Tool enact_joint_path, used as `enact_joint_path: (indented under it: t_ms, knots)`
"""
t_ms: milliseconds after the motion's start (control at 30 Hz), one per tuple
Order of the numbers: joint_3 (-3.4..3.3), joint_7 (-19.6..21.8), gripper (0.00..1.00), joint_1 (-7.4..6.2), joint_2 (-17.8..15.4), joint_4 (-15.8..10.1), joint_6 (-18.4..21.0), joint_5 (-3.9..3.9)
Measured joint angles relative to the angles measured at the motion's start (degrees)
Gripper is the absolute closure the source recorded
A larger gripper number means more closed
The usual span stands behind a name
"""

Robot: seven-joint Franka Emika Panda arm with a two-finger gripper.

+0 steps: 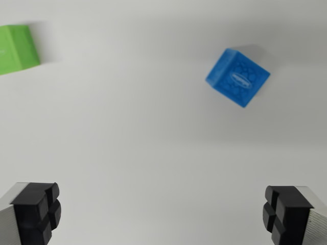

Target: Stack cube

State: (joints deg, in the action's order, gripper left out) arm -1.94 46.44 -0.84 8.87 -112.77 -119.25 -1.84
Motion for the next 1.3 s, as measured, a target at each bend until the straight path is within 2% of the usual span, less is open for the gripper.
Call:
enact_joint_path:
  t_ms: [633,1300]
  knots:
    - [0.05,0.0,0.00,-0.05,0.2,0.0,0.0,0.00]
    - [0.85,0.6,0.00,-1.62,2.1,-0.6,-2.8,0.06]
